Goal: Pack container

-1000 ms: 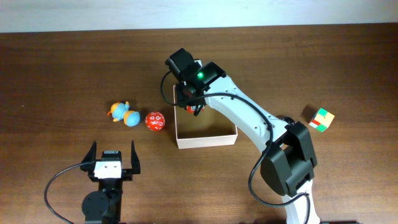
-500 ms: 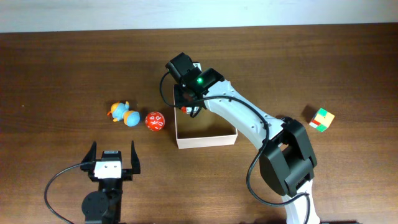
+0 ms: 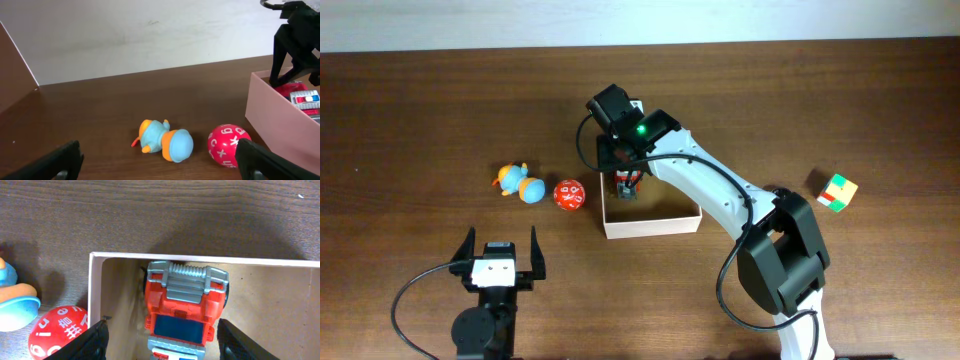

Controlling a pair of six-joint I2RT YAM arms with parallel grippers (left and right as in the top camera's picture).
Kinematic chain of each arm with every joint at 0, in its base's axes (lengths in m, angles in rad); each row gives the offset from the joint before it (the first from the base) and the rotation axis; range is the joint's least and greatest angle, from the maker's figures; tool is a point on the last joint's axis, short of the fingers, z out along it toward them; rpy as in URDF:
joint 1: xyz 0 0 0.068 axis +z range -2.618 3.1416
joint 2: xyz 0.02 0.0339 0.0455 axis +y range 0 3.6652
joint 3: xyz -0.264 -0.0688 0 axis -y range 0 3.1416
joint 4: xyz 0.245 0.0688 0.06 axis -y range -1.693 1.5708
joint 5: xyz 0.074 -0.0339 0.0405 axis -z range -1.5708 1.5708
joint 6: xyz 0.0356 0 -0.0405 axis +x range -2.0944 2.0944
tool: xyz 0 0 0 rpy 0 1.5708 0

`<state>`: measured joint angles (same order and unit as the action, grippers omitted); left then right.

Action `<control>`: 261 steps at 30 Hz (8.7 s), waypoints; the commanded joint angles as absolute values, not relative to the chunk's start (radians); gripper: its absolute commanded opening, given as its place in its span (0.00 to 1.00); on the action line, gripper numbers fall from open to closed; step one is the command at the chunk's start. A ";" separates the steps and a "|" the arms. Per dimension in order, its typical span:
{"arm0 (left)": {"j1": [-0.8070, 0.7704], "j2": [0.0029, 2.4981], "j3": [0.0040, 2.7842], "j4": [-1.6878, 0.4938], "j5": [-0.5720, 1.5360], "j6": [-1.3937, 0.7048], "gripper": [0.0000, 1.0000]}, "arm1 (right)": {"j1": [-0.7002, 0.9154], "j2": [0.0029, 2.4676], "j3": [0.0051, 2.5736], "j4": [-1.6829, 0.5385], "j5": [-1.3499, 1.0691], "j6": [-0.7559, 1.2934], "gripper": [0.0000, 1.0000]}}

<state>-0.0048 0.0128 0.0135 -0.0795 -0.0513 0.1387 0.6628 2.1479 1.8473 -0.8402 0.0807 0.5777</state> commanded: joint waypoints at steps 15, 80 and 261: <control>-0.009 0.005 0.009 -0.080 -0.040 0.152 0.99 | 0.665 2.077 1.912 -1.013 0.226 0.475 0.59; -0.009 0.005 0.009 -0.080 -0.040 0.152 0.99 | 0.661 2.088 1.628 -0.767 0.157 0.400 0.53; -0.009 0.005 0.009 -0.080 -0.040 0.152 0.99 | 0.596 2.247 1.888 -0.985 -0.129 0.191 0.25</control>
